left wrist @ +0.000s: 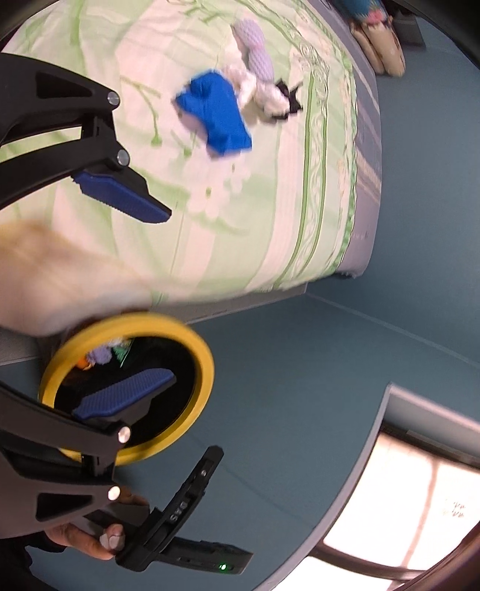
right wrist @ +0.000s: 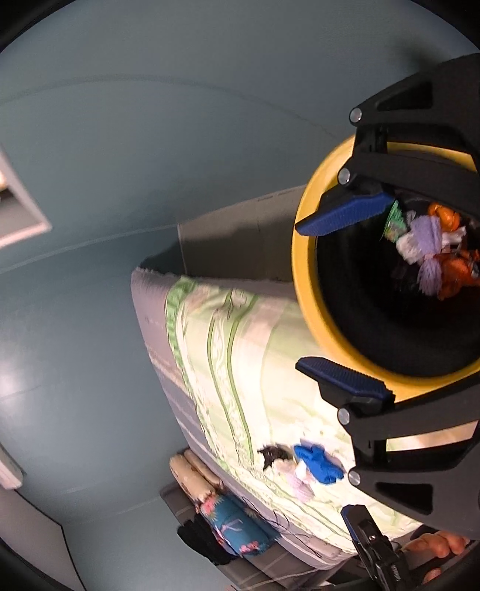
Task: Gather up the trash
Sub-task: 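Move both tools back over the remaining trash on the bed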
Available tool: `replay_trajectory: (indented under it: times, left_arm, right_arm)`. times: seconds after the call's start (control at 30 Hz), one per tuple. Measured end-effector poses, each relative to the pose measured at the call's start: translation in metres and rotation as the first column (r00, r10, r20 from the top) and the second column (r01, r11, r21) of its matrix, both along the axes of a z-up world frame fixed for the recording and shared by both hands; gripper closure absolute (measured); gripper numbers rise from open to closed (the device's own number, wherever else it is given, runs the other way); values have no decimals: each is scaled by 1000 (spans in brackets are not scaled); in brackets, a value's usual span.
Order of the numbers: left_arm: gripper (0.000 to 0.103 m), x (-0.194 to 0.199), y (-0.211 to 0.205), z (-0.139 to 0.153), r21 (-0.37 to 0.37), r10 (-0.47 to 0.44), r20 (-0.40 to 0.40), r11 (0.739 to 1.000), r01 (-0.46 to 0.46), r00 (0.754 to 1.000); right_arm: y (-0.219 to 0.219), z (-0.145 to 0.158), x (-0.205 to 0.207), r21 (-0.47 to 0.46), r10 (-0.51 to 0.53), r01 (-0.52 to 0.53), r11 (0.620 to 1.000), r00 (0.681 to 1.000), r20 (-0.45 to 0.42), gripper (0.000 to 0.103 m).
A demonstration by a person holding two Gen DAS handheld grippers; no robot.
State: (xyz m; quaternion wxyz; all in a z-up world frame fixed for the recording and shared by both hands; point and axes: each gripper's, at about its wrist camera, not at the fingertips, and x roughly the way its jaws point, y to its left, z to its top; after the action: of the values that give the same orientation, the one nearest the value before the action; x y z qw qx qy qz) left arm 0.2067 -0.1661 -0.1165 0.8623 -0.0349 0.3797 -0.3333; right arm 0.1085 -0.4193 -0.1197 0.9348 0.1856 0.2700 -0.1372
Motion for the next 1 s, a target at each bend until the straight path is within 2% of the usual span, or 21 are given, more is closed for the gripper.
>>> replay_trajectory:
  times: [0.2,0.27,0.4,0.73,1.0]
  left_arm:
    - [22,16,51,2,-16,98,3,995,-98,995]
    - [21,22,71,2,-18,136,8,991,-136,991]
    - [20,33,106,2,-25,202,3,979,-201,979]
    - [19,68,188,-5,-19,357,-11,934,-357,934]
    - [19,103,226,-19,12,427,-36,904,-427,903]
  right_arm:
    - [42,12,32,-36,99,-99,994,995,14,36]
    - [57,15,43,-48,133,-132,990,991,18,32]
    - [87,20,68,-70,202,-200,977,979,29,31]
    - [163,21,125,-115,355,-352,929,935,5,29]
    - [197,5,167,-105,415,-417,903,909,-46,29]
